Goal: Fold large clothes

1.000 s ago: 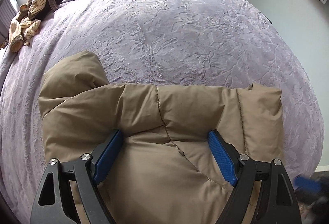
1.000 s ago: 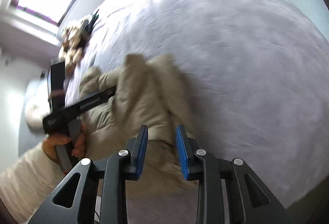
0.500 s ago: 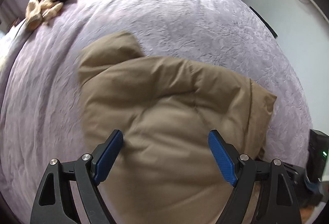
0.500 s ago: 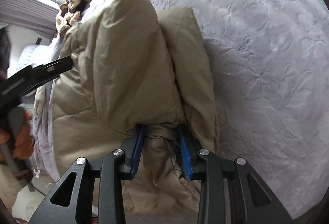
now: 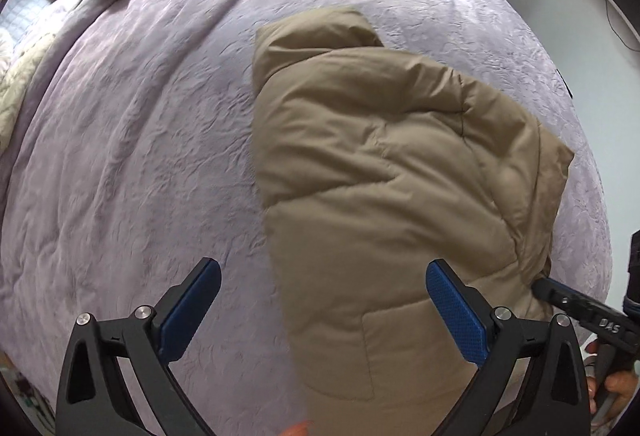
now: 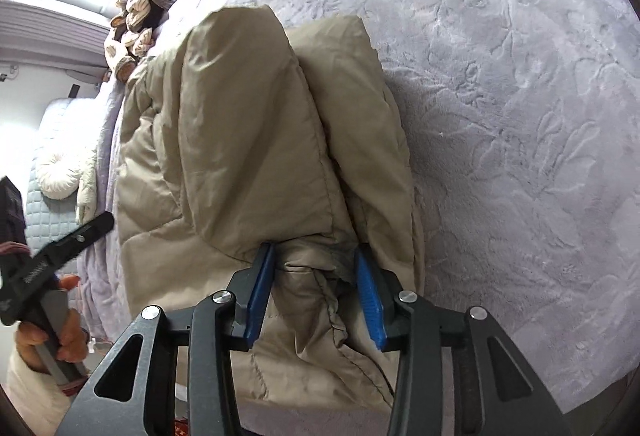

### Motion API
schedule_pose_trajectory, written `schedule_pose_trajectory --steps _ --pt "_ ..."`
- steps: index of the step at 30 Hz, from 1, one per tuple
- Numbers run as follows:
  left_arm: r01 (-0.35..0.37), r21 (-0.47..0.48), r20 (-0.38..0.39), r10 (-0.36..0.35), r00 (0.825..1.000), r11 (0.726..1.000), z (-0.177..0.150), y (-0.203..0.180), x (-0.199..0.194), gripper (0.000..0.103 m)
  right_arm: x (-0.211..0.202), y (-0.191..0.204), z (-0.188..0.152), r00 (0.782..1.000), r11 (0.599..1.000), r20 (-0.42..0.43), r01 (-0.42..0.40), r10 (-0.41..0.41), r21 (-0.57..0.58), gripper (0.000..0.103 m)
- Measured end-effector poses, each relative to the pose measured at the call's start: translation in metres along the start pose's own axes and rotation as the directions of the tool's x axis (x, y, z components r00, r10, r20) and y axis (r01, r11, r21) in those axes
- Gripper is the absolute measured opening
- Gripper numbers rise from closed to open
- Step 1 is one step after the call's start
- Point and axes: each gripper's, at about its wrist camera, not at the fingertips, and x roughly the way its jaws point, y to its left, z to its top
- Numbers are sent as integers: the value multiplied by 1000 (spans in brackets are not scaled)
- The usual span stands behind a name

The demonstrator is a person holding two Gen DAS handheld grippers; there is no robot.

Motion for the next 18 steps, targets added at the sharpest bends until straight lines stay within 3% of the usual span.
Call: schedule_pose_trajectory --steps 4,9,14,18 --pt "8 -19 -8 -8 1000 1000 -4 7 1 103 -13 9 2 1000 1000 14 12 -11 -29 59" --pt "18 -27 -25 -19 1000 999 -7 11 7 103 -27 12 9 999 999 48 27 -25 -43 85" --pt "50 -49 -34 -52 998 998 -9 16 13 103 -21 8 14 998 997 32 57 -55 -51 88" --pt "131 -81 -50 -135 990 988 -9 28 20 103 -18 4 15 998 996 21 56 -55 -71 88"
